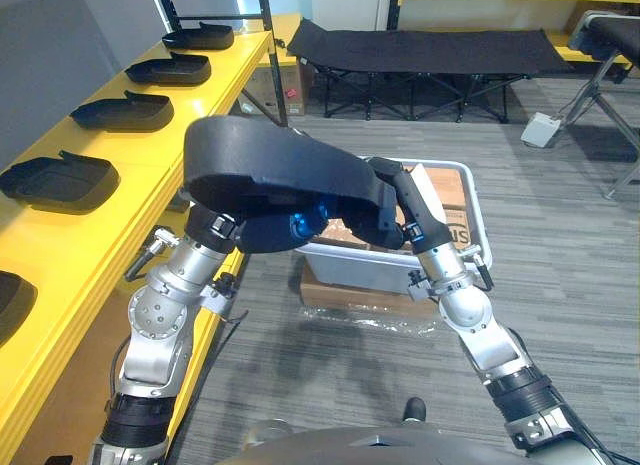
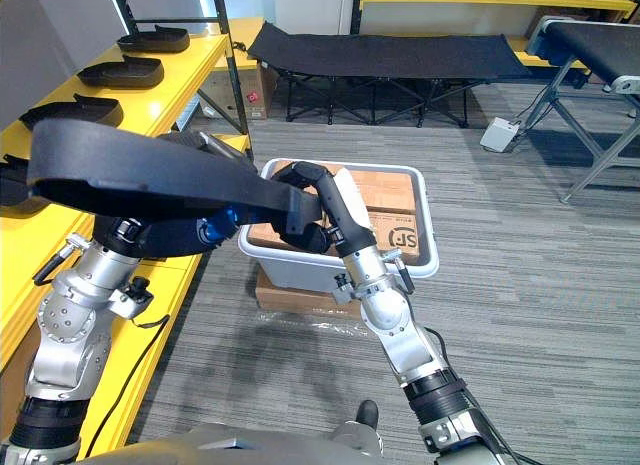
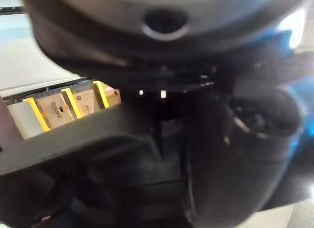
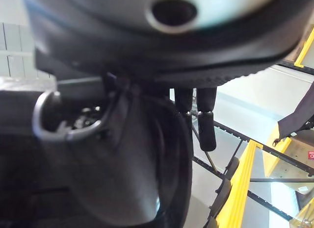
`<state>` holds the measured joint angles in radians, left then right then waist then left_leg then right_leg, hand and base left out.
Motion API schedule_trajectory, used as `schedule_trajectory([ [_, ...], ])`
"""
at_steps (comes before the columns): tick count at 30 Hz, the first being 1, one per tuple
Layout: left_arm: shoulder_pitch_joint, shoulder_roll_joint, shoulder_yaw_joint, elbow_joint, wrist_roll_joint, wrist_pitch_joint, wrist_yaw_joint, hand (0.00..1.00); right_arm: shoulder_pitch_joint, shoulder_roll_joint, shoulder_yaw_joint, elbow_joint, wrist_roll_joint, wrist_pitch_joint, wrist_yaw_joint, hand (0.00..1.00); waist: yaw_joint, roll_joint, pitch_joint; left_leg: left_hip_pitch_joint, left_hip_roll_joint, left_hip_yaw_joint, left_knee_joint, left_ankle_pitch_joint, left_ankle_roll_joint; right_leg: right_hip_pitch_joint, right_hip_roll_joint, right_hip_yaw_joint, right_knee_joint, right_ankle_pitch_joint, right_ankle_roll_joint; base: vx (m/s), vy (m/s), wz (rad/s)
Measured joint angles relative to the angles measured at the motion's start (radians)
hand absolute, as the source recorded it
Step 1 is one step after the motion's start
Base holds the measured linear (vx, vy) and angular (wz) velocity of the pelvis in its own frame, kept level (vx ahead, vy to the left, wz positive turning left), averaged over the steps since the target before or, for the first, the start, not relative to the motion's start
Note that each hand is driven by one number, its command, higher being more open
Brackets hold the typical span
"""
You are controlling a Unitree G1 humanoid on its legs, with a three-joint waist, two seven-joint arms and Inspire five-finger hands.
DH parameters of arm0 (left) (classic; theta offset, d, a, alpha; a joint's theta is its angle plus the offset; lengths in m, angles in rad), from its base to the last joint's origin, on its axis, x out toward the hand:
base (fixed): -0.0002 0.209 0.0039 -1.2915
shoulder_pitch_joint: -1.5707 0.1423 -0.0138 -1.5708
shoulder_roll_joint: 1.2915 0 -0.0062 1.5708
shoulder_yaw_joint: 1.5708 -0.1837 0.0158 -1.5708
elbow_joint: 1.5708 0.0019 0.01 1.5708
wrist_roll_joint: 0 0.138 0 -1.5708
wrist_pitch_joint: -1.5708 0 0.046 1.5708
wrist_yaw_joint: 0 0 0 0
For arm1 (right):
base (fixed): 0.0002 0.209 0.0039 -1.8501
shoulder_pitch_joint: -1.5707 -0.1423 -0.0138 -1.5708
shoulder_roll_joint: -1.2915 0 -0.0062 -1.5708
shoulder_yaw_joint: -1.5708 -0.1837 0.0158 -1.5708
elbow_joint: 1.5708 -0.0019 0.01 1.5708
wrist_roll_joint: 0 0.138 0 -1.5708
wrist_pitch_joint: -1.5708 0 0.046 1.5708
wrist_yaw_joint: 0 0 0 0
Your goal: Walk over and take three plastic housings, then place them on the shelf
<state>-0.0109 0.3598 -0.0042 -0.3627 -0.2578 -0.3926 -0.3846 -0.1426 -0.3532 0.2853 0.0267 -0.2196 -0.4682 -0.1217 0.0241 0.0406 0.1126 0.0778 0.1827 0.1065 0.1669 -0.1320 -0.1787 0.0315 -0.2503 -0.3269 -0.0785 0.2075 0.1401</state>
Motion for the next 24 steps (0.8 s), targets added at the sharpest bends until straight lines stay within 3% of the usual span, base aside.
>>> schedule_trajectory([
  [8,0.000,-0.001,-0.004,-0.007,-0.023,0.042,-0.016,0.00,0.002,-0.005,0.008,0.006,0.031,0.001,0.007,0.00,-0.001,0.000,-0.005,-0.001,0.000,0.001,0.002,0.000,0.000,-0.001,0.000,-0.002,0.000,-0.001,-0.002,0.00,0.000,0.00],
  [9,0.000,-0.001,-0.004,-0.023,-0.023,0.067,-0.015,1.00,0.005,-0.005,0.008,0.006,0.041,0.001,0.013,0.00,-0.001,0.000,-0.007,-0.001,0.000,0.001,0.002,0.000,0.000,-0.001,0.000,-0.002,0.000,-0.001,-0.002,0.00,0.000,0.00],
  [20,0.001,-0.073,-0.039,-0.078,-0.105,0.176,0.012,1.00,0.054,0.034,0.038,0.010,0.126,0.049,0.060,0.00,0.000,-0.003,-0.017,-0.002,0.000,0.000,0.002,0.000,0.000,-0.001,0.000,-0.005,0.000,-0.001,-0.001,0.00,0.000,0.00],
  [24,0.001,-0.089,-0.038,-0.076,-0.105,0.183,0.016,1.00,0.055,0.042,0.037,0.010,0.126,0.052,0.062,0.00,0.000,-0.004,-0.018,-0.002,0.000,0.001,0.002,0.000,0.000,-0.001,0.000,-0.003,0.000,-0.001,-0.001,0.00,0.000,0.00],
])
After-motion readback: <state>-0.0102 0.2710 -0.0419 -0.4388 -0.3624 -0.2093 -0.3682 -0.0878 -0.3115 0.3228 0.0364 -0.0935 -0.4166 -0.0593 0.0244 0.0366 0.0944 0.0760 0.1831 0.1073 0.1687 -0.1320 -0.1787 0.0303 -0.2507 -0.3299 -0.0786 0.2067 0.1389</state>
